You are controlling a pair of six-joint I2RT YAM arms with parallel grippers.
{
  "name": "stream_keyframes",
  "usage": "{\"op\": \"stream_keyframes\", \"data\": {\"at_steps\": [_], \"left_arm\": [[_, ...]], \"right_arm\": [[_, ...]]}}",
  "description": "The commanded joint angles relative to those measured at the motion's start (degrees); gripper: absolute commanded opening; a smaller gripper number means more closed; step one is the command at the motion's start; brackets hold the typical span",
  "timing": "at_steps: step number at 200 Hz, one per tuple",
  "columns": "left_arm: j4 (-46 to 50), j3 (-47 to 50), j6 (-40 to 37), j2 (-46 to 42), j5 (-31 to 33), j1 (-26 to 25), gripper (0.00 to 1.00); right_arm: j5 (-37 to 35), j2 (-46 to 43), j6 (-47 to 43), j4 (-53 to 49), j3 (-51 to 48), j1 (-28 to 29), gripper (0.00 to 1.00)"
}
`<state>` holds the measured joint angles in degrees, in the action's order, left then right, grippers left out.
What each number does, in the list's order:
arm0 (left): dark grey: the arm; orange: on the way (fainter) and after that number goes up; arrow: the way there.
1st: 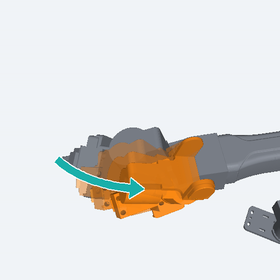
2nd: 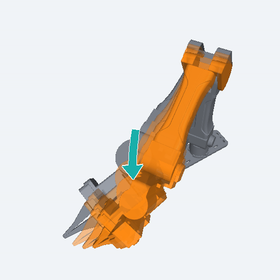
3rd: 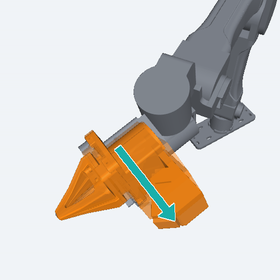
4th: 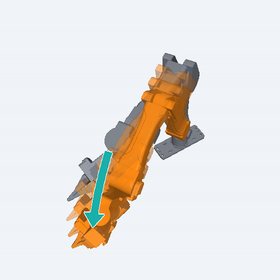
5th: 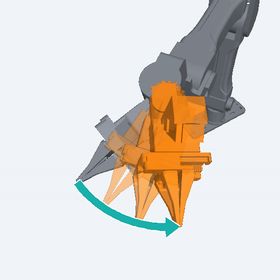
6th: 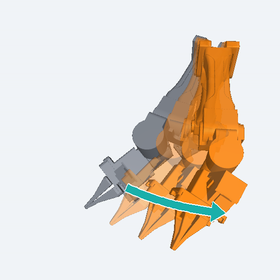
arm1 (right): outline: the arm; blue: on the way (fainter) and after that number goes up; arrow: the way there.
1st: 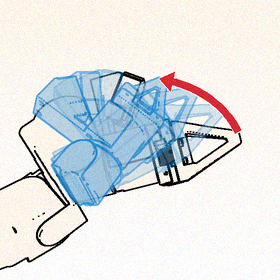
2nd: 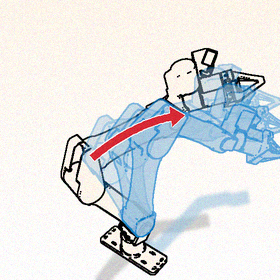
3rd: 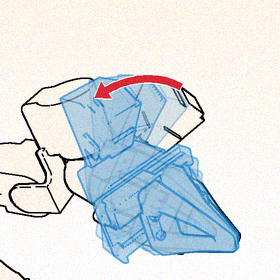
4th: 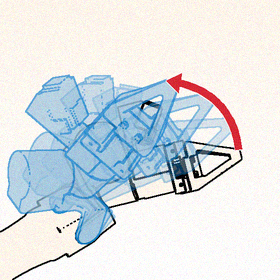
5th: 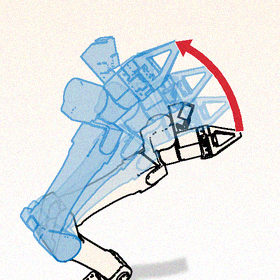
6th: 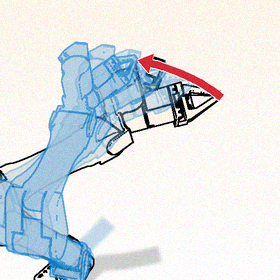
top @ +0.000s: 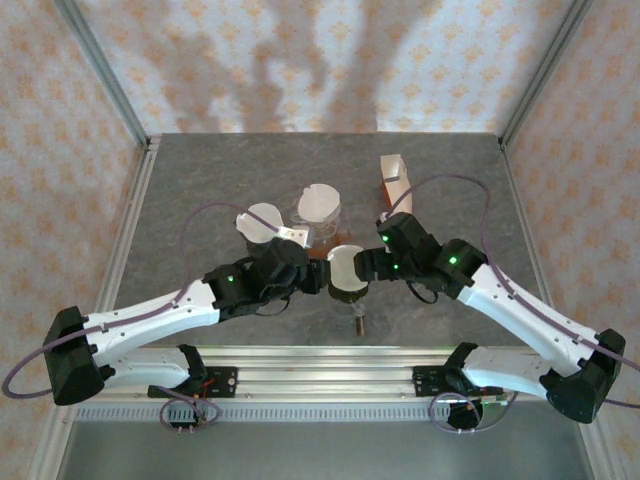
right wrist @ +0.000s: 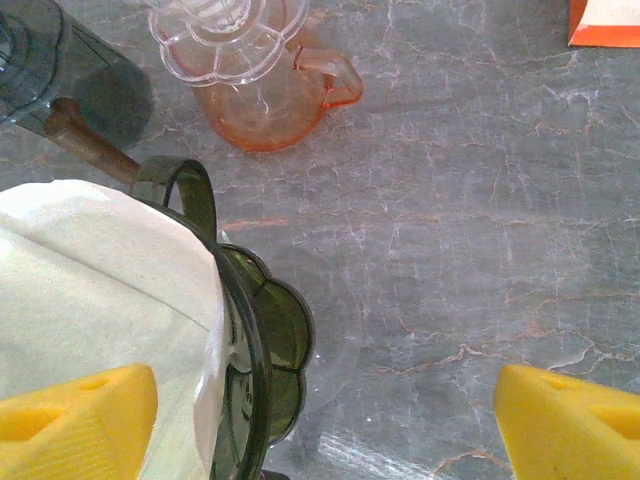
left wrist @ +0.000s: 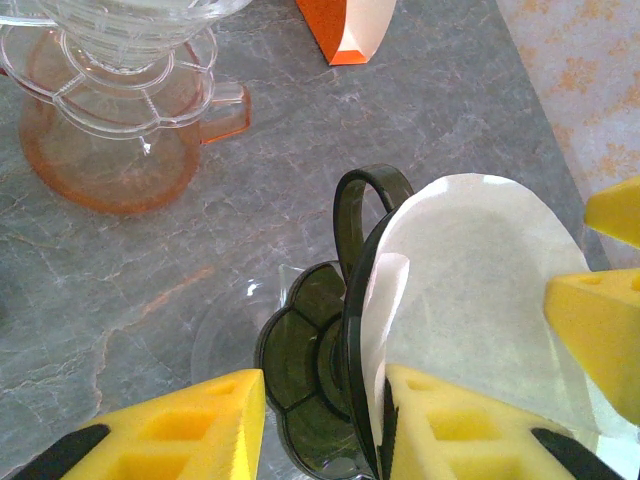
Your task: Place the coffee filter in the dripper
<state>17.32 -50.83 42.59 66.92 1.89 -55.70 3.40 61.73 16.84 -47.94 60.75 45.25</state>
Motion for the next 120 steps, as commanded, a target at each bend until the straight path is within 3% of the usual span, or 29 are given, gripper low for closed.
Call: {"op": "stream_keyframes", "data": {"at_steps": [1,120], "left_arm": [[1.03,0.44,0.19,0.23,0.99,0.55,0.35],[1.04,0.88,0.21,-0.20,1.36,0.57,0.34]], "right_arm": [[-1.80,-1.62,0.82,-1.08,0.33,-0.25,0.86],[-6.35,-3.05,2.12,-3.60,-1.78,-0.28,0.75]]}}
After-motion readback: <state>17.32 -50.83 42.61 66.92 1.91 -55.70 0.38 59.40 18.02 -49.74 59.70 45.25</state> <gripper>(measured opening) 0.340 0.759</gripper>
